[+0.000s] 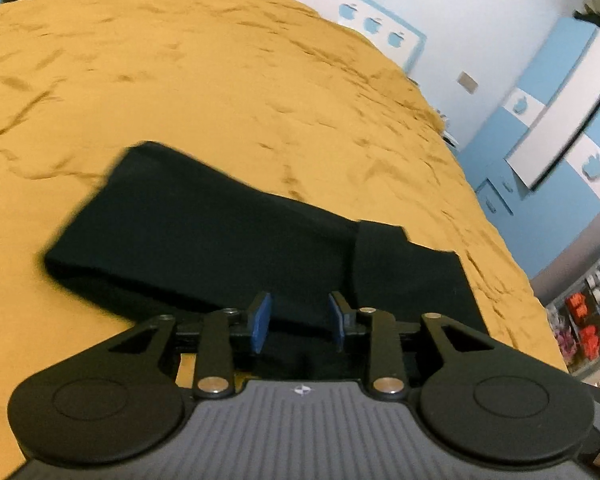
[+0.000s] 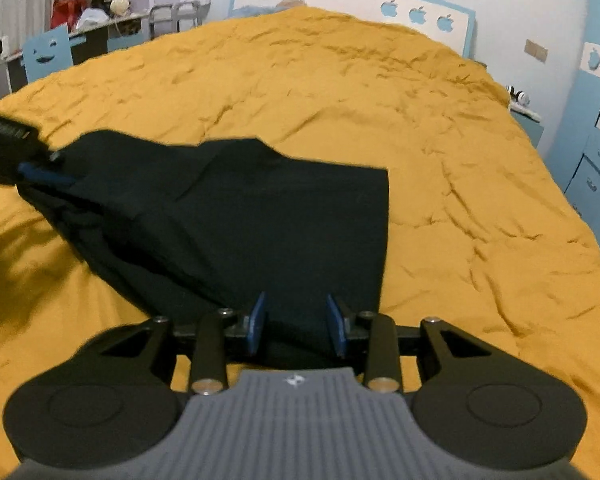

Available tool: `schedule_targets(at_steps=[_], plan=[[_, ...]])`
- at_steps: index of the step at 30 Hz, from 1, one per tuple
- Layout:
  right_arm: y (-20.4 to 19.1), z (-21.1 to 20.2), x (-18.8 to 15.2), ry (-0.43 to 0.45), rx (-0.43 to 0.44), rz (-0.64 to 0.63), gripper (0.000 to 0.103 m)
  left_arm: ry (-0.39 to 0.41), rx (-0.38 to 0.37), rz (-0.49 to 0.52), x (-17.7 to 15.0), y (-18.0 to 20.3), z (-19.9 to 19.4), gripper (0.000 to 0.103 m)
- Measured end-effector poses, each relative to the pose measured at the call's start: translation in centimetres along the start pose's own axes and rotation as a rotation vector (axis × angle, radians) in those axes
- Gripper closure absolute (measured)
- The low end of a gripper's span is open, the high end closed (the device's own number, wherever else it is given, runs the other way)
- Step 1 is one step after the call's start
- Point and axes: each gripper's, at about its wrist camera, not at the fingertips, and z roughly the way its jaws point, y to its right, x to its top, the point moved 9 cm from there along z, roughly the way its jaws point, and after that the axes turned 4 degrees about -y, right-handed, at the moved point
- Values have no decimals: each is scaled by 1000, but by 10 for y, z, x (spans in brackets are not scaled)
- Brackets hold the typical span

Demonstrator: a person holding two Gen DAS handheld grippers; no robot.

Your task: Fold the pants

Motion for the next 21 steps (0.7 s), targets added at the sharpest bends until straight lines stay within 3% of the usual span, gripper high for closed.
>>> schedule_targets(at_steps=[5,9,15,21], plan=[[-21,-5,12,45,8,23,73,34,93,-82,9,-50,-27,58],[-55,-4,26,76,32,1,71,32,186,-99,13,-80,-41,56],[-93,6,46,100,51,-17,71,26,185,-158,12,-107,-45,49],[-98,23,71,131,48,44,70,5,181,-212,1,-125,-35,46]])
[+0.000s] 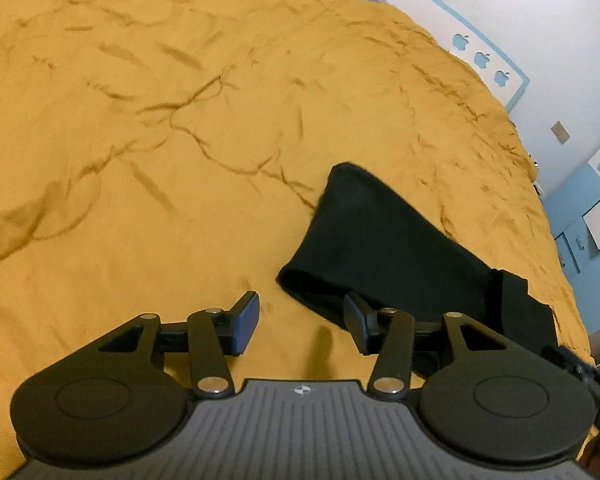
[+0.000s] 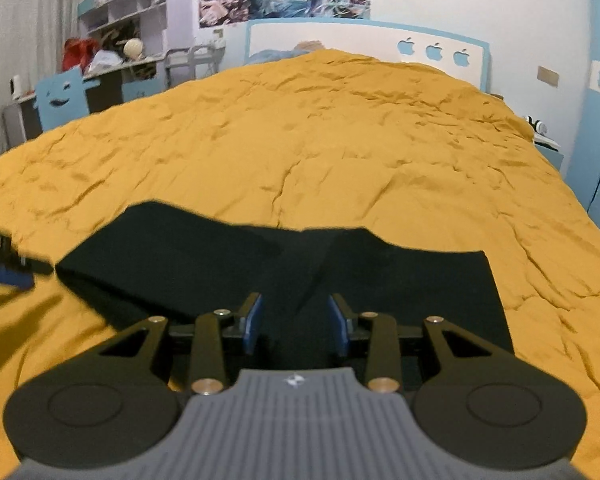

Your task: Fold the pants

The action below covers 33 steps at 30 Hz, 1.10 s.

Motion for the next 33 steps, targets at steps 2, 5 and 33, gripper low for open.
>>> schedule_targets(at_steps=[2,5,33], plan=[[3,11,6,13,-14,16,70,-5,-2,-3,-1,-2,5,44],[8,30,9,10,-40,51,71,-2,-6,10,1,1,9,40],[8,86,-33,3,-5,79,60,53,-266,-359,16,-11,46,23]])
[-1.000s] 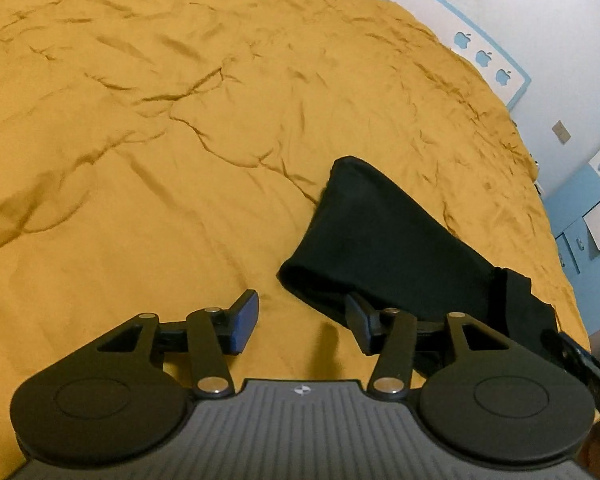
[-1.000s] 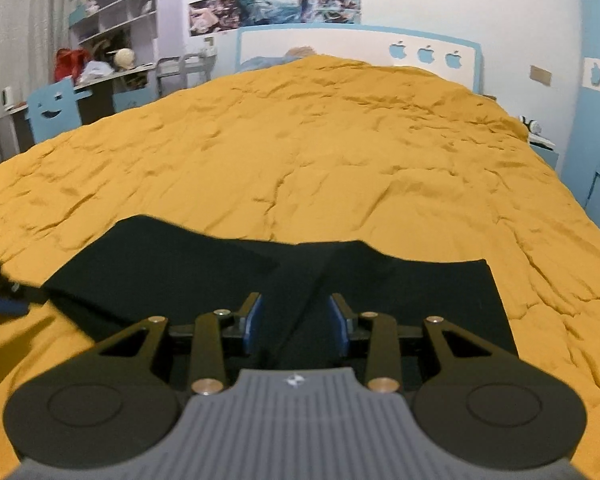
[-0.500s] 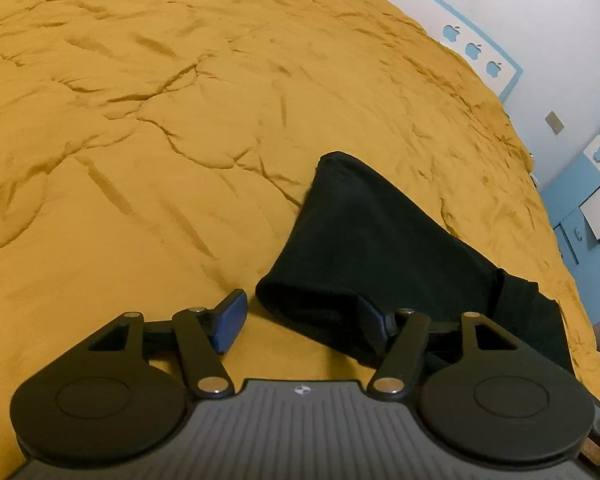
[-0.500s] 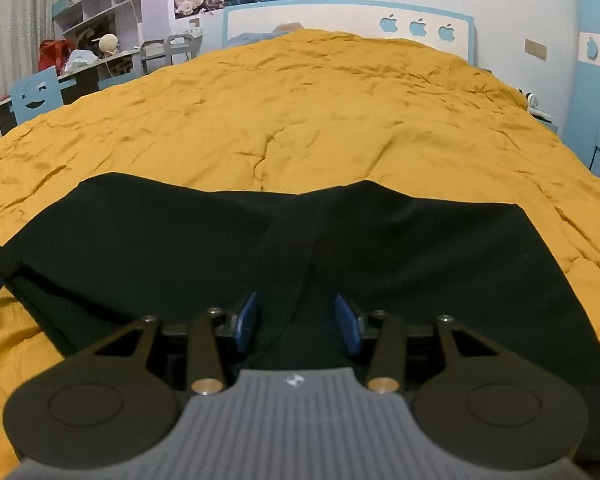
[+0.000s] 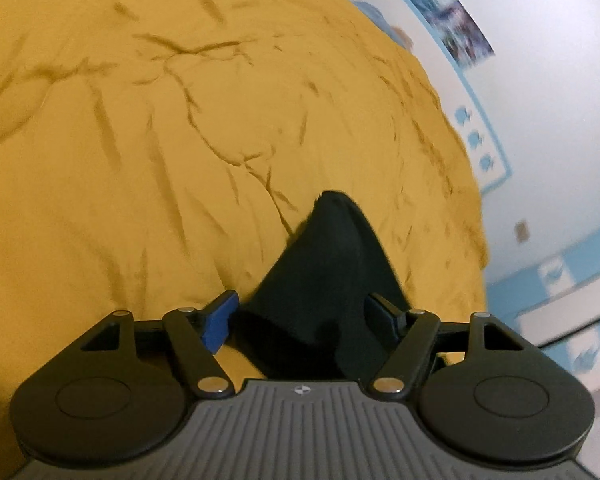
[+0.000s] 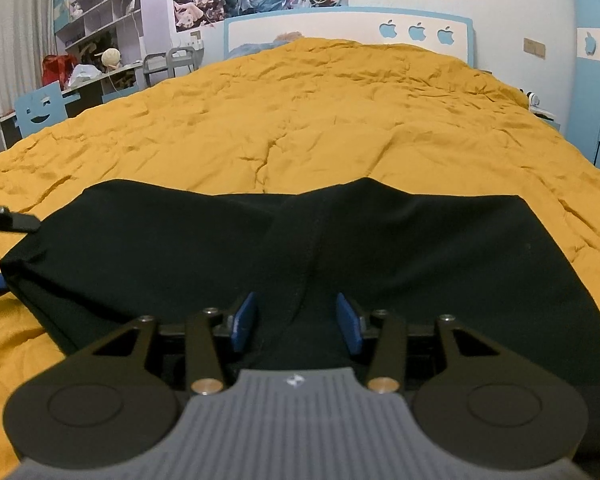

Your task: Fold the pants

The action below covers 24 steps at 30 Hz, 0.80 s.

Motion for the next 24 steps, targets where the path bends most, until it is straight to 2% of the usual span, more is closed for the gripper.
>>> schedule_targets(at_steps=[4,7,9,10,11,12,15,18,20,23,24], plan=[[0,0,-1,3,4,4,59,-9,-48,-94,3,-1,4,31],[0,1,-2,1,13,9,55,-42,-52,-104,-1,3,9,43],[-1,2,-1,-13,36,5,44,-47,-22,-82,-5,4,11,55],[-3,3,1,-28,55,-3,41,-46,0,-73,-5,3,11,61],[-5,4,2,-45,69,-16,37,-50,28,-72,-5,0,12,70],[-7,5,4,-64,78,-35,37,-54,40,-78,-5,-2,14,74],[-7,-2,14,-98,101,-55,43,-52,36,-104,-3,-4,11,79],[0,-16,25,-111,187,49,50,-44,73,-78,-5,2,11,80],[8,-26,33,-68,240,133,51,-33,104,-61,-6,6,11,80],[18,-31,33,6,215,138,55,-13,138,-35,-7,13,9,82],[19,-26,30,-9,187,110,59,-5,147,-26,-7,15,8,83]])
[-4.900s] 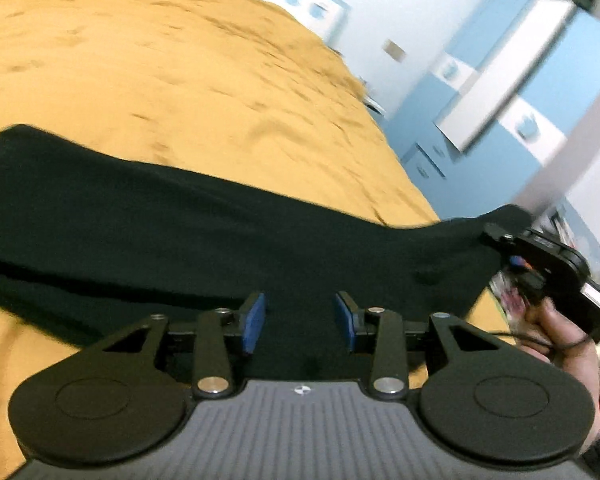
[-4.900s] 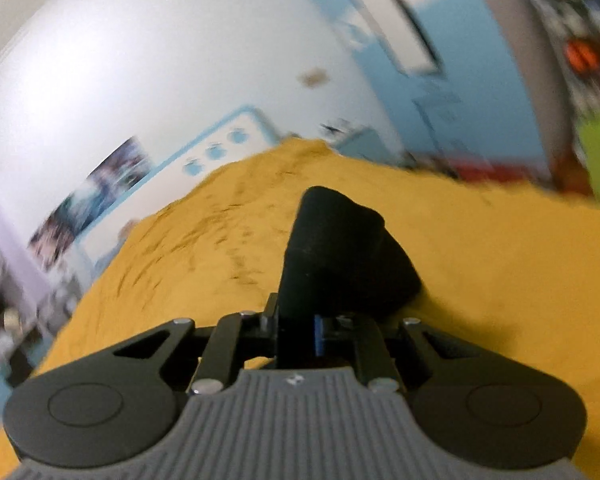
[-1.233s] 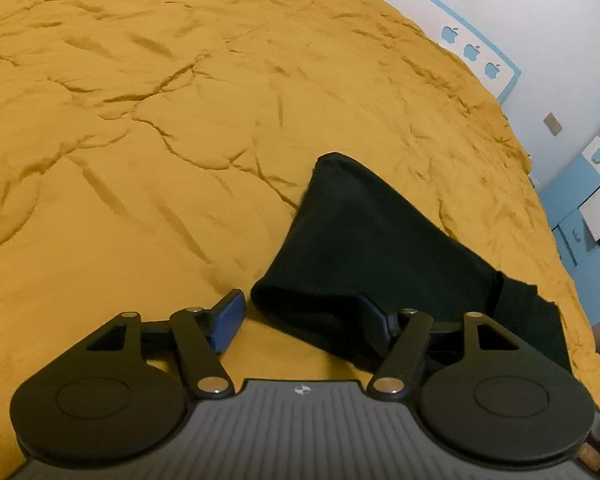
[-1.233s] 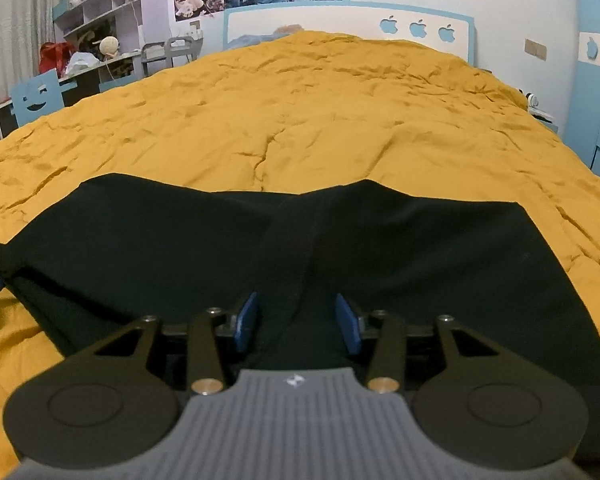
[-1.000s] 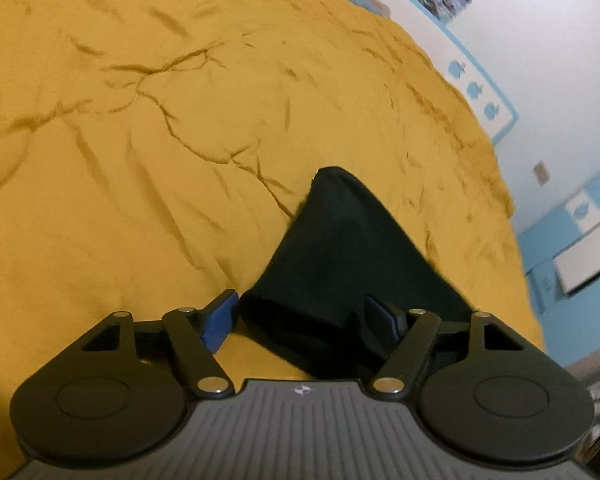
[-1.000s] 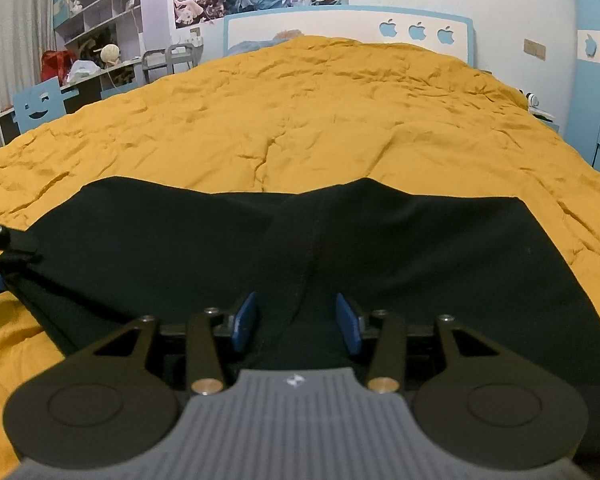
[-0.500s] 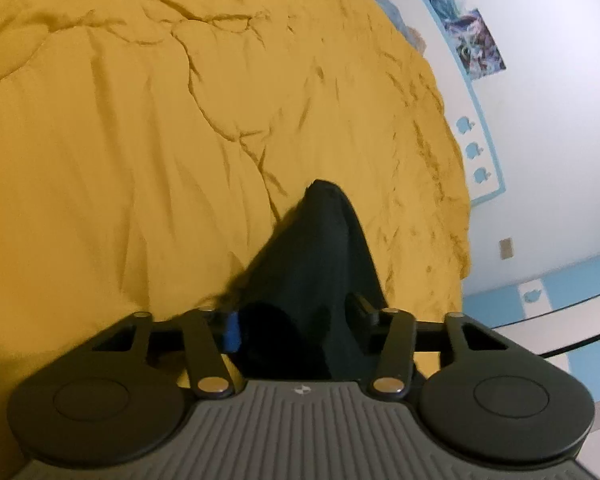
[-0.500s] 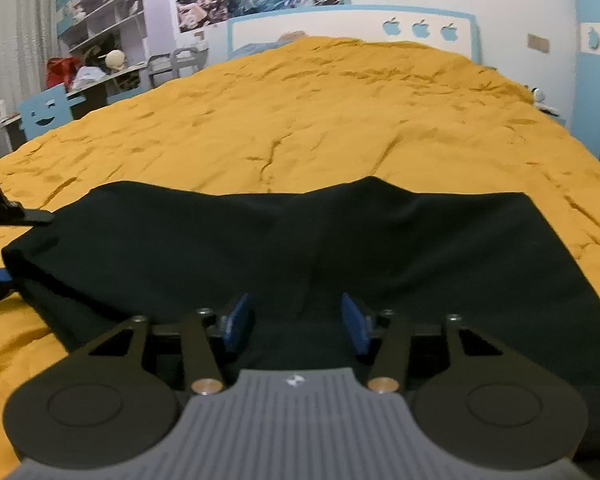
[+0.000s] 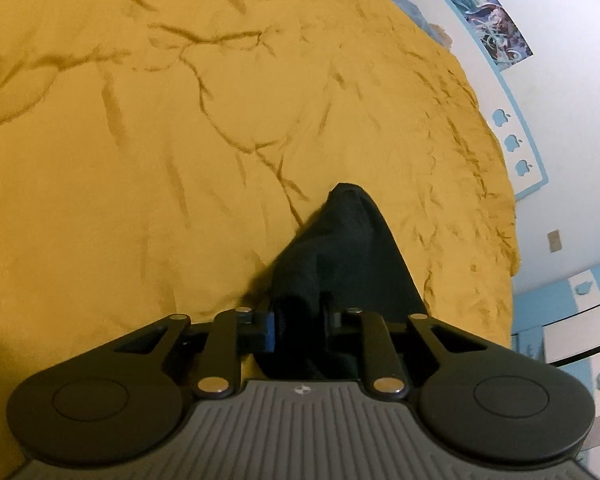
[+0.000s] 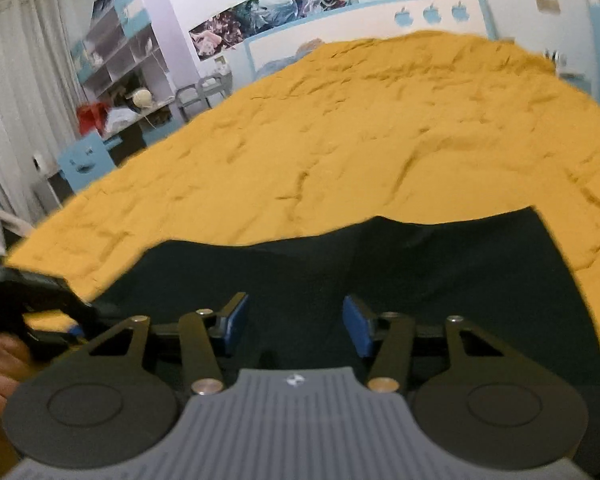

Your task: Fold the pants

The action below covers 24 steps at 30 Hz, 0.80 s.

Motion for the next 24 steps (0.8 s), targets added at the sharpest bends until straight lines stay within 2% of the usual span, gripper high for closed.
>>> schedule_targets(at_steps=[2,5,7,10,12,16,24], plan=[[4,19,-18,-109,-69,-55,57,21,15,37,0,7,-3,84],[2,24,-19,-121,-69,-89,54,57,37,94,-1,21,-10,85],[5,21,-14,-119,-26,-39,53,72,38,93,-1,29,-15,86],[19,11,-5,-114,46,68,56,100,43,112,-3,43,-22,86],[30,2,0,-102,67,127,56,113,39,130,-4,52,-26,87],[57,-16,9,-69,52,199,56,133,18,163,-10,76,-33,87],[102,-55,16,-11,19,284,56,149,-19,307,-31,136,-38,87]])
